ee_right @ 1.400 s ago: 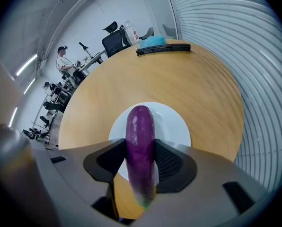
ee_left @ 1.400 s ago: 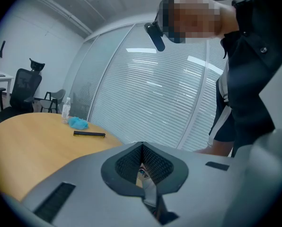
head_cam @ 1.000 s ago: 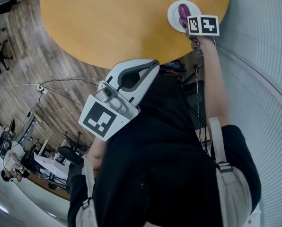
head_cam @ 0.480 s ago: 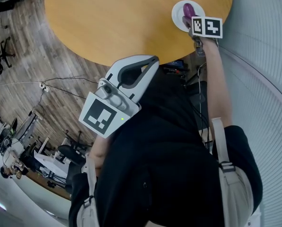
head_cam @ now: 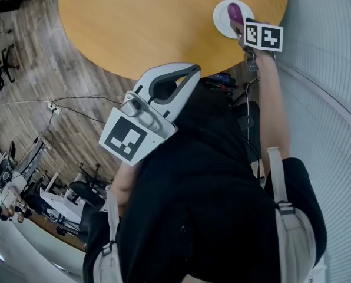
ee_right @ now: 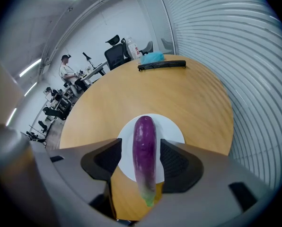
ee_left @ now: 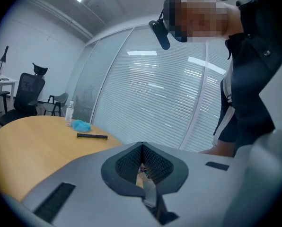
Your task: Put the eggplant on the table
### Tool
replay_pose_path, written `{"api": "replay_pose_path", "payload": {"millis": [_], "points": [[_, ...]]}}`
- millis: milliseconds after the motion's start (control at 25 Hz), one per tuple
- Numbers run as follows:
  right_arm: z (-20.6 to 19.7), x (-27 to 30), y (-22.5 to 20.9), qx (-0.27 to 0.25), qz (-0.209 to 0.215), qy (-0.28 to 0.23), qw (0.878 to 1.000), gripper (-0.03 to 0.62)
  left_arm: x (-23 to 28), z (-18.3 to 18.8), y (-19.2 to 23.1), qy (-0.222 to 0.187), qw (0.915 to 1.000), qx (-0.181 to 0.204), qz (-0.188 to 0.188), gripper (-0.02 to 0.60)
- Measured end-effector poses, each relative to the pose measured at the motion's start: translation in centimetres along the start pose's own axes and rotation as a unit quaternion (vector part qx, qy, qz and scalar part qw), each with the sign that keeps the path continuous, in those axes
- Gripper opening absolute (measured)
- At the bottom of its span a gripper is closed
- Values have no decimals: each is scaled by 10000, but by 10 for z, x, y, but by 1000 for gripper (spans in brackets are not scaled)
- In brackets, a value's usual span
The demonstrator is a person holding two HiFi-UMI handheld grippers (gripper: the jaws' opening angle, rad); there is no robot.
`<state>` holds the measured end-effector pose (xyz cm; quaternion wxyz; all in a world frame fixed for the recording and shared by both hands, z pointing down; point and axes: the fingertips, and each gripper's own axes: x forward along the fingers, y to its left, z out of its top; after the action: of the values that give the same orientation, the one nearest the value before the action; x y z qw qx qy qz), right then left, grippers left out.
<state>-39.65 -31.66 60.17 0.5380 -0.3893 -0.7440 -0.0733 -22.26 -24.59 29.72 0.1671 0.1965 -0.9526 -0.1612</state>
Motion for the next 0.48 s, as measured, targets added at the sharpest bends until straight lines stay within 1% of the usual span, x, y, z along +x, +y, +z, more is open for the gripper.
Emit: {"api": "replay_pose_path", "payload": {"millis": [200,480], "points": [[4,-11,6,-4,144,-194,9997,245,-5,2,-1,-96,9999,97,-31,12],[4,-40,11,-39,196,-446,9988,245,-7,5,0,-203,9995,258,-7,12]]}}
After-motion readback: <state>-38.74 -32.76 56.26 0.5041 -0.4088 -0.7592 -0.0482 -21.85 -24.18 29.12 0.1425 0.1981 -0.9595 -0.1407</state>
